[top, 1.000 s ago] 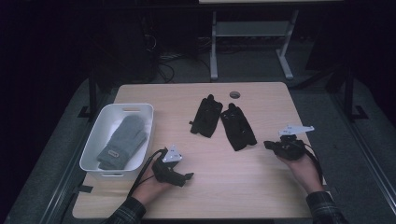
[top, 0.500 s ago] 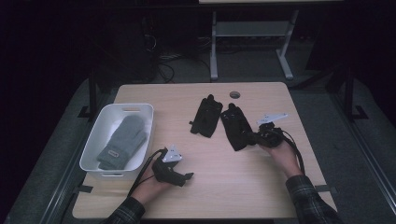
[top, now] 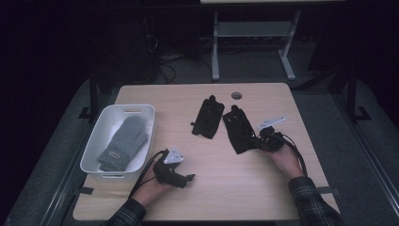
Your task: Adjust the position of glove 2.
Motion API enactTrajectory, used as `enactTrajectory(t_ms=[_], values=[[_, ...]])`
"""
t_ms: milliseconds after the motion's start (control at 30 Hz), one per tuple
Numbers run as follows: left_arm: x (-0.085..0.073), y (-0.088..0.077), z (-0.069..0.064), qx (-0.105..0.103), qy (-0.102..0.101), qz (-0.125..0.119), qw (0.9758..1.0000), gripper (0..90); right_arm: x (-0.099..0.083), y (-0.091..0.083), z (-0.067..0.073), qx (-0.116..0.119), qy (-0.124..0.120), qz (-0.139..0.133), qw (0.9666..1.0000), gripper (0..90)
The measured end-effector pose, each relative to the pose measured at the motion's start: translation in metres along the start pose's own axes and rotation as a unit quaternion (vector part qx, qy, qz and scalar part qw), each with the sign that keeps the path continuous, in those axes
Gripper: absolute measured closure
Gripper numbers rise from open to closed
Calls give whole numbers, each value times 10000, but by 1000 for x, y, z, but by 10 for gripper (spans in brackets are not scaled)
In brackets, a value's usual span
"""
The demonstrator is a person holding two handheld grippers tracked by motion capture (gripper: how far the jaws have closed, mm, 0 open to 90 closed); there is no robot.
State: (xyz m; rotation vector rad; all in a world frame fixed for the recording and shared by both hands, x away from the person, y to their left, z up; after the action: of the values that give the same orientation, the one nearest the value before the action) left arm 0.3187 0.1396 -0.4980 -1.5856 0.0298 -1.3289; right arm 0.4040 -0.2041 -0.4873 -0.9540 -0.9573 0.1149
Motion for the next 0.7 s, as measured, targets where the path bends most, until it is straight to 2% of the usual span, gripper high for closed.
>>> enactTrajectory(t_ms=[267, 433, 700], values=[[0, 0, 0, 16, -22, -11, 10000, 123, -11, -8, 12, 165, -89, 120, 9998, 894], [0, 0, 0, 15, -25, -15, 10000, 123, -17, -12, 25, 252, -150, 268, 9992, 893], [0, 0, 0, 22, -28, -10, 10000, 123, -29, -18, 42, 439, -209, 324, 9983, 893]])
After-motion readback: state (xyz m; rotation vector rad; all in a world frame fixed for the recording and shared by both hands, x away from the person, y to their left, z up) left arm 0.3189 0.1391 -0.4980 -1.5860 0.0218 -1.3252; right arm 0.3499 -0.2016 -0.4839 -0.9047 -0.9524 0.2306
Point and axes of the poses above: each handheld gripper's, and its own axes: y roughly forward along the jaws, x roughly out of its top, z roughly to its left, the point moved 3 cm from there along y, roughly forward along the jaws, and after that the axes turned 11 degrees about x, right-handed, at the moved point
